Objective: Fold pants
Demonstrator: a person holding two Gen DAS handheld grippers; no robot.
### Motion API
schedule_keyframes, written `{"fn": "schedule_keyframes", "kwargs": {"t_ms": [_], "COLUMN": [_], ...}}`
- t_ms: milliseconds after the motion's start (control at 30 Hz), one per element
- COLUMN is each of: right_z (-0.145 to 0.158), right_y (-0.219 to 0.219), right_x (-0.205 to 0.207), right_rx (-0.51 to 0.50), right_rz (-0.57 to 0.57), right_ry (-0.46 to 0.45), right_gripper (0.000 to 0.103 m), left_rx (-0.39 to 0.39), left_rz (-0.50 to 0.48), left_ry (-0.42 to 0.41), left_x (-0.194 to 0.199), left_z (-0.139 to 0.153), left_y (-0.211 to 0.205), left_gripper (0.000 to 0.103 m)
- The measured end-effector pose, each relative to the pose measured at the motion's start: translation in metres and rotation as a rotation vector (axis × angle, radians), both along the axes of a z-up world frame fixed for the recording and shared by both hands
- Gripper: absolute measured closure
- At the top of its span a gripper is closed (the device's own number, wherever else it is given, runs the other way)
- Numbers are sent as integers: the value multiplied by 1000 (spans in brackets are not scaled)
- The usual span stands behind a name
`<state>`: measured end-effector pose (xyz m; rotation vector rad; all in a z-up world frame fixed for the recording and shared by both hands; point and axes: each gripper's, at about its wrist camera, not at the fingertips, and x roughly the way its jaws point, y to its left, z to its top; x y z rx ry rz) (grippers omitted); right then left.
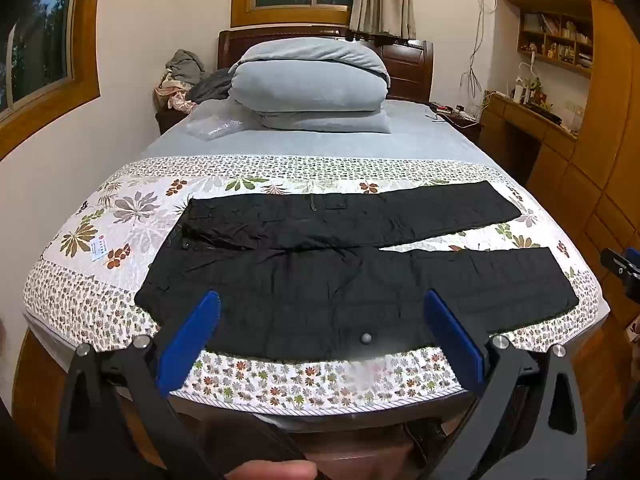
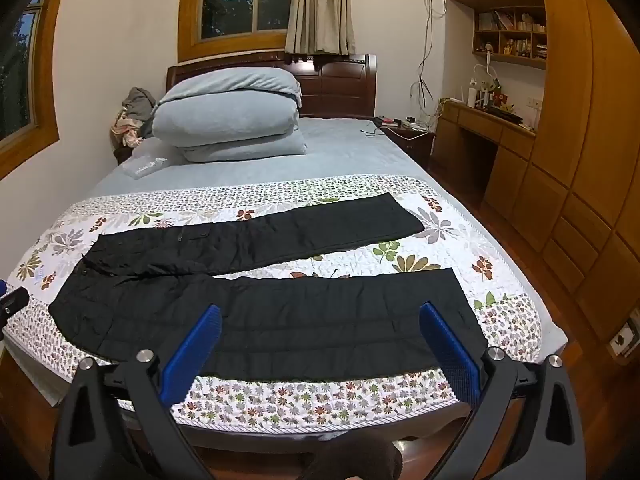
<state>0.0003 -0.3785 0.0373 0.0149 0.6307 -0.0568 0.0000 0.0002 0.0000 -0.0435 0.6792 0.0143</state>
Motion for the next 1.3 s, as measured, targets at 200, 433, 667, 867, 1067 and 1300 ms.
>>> {"fn": "schedule_keyframes", "kwargs": {"t_ms": [200,433,667,867,1067,1300], "right_z": [-1,0,0,0,1,1], "right_y": [0,0,-1,0,0,1], "right_x": [0,0,-1,-1,-2,-1], "right_rx": [-1,-2,-4,-2,-3,-5], "right_rz": [1,2,1,2,-2,-3], "right_ry": [-1,-3,-3,-3,-3,-4], "right_gripper": [3,3,3,3,3,3], "left_rx": [-4,-4,-2,-1,1,3], "left_rz": [1,-1,0,-1,-6,-5], "left_ry": [4,9,8,11,13,13], "left_x": [-1,3,3,2,2,2], "left_z": [0,-1,-1,0,1,0], "left_y": [1,2,2,0,0,0], "left_gripper": [2,2,2,2,2,2]}}
